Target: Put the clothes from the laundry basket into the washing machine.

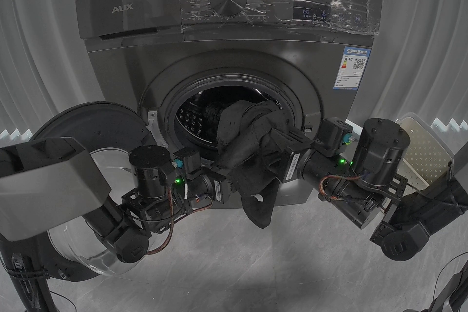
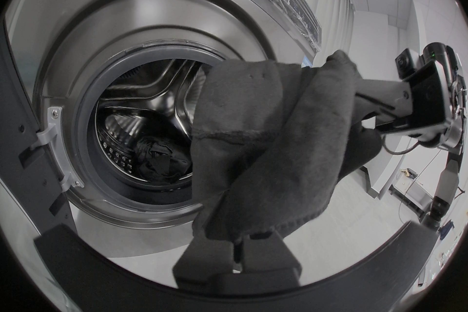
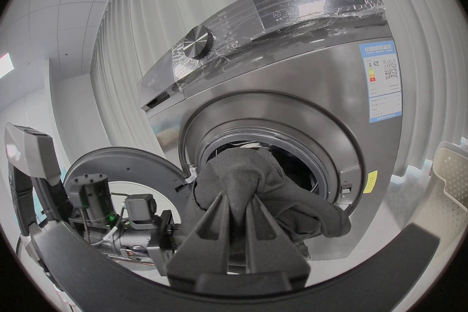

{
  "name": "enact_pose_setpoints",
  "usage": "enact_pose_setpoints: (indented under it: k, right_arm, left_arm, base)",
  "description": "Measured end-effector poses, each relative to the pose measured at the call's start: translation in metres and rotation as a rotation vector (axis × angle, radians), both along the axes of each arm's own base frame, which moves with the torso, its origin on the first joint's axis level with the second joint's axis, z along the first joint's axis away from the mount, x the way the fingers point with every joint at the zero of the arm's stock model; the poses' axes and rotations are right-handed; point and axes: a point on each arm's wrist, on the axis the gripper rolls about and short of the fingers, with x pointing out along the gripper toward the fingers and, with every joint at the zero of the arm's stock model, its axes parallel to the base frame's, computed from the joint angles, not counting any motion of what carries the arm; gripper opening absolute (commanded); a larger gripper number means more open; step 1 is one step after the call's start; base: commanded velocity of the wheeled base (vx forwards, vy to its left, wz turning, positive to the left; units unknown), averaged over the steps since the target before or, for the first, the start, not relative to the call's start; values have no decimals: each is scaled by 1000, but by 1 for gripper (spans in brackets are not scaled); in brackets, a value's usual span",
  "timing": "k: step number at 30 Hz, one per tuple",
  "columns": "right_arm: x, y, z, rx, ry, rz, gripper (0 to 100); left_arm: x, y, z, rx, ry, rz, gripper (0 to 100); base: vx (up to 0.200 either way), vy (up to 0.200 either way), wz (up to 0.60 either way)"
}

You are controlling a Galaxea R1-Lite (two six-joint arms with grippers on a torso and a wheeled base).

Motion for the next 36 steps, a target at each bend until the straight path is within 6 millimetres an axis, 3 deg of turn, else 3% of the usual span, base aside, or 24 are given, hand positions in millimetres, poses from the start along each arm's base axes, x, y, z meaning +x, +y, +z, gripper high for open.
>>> enact_pose_setpoints:
  k: [16,17,36]
  right_arm:
    - [17,2,-15,-1,-4,-11,0]
    - [17,3,-15,-2,-3,-10,100]
    - [29,-3,-40,-54,66,-56,100]
  left_arm:
    - [-49,7,34,-52,-40,-39,0]
    - [-51,6,36,-57,-46,-43,0]
    - [-39,-10,74,-203,-143,95,0]
  base:
    - [0,0,0]
    - [0,0,0]
    - [0,0,0]
